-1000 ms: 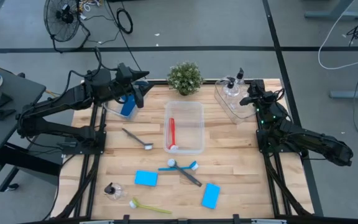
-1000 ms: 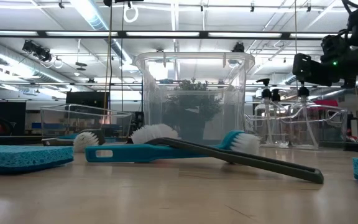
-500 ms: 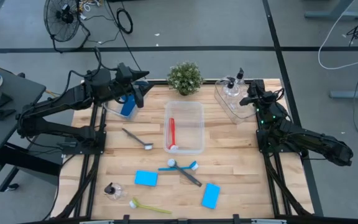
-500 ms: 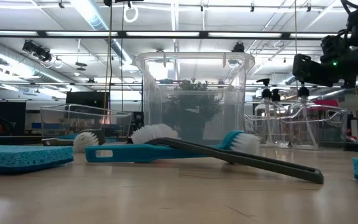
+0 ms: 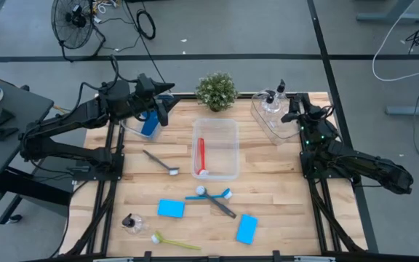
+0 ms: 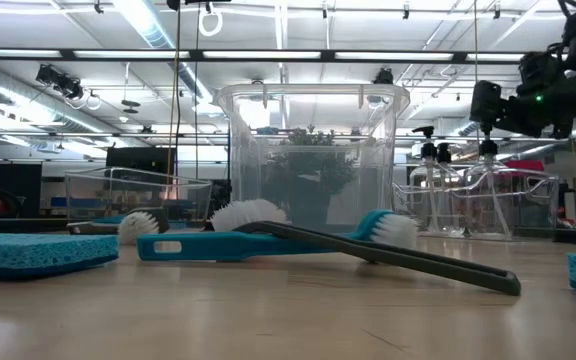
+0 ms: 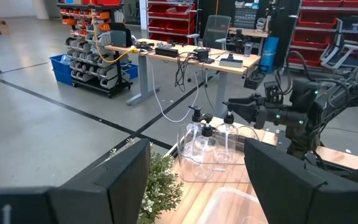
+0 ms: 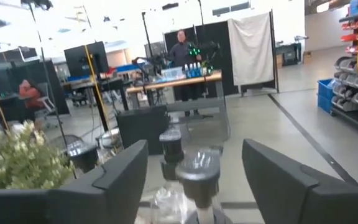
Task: Pick & Place Kitchen Sink Supplies
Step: Put the gray dish brush into the transparent container
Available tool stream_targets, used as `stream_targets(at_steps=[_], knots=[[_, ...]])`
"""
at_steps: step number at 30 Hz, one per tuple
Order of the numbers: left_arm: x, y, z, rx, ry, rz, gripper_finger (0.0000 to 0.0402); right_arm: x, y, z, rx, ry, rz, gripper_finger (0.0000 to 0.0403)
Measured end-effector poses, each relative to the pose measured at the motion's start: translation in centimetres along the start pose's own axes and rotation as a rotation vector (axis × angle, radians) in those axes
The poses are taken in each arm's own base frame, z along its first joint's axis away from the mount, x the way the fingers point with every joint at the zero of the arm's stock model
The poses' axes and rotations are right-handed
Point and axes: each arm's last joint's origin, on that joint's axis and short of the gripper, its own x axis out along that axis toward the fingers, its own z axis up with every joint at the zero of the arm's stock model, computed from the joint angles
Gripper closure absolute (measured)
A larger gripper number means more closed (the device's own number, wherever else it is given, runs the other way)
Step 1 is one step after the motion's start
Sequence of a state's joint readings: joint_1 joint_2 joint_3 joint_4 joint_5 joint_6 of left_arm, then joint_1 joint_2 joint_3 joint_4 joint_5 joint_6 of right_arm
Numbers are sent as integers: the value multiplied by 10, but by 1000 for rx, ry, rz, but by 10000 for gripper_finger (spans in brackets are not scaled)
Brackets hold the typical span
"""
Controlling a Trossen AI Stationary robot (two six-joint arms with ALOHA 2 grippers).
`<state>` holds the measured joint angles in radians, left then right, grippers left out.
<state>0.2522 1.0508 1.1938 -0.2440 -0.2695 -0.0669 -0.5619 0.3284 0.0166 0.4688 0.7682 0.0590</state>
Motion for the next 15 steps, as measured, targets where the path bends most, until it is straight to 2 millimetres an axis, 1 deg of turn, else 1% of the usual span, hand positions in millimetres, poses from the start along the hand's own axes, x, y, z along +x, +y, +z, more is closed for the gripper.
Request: stream_targets(at_steps=[4, 8, 12, 15], knots=[[0, 0, 0, -1, 0, 0, 136, 0, 1, 4, -38, -34, 19, 119], [0, 0, 0, -1, 0, 0, 136, 0, 2, 10, -39, -64, 43, 112], [0, -1, 0, 0, 0, -4, 136, 2, 4, 23, -95, -76, 42, 110], [-4, 0, 2, -3, -10, -5, 136, 3, 6, 39, -139, -108, 38, 110]])
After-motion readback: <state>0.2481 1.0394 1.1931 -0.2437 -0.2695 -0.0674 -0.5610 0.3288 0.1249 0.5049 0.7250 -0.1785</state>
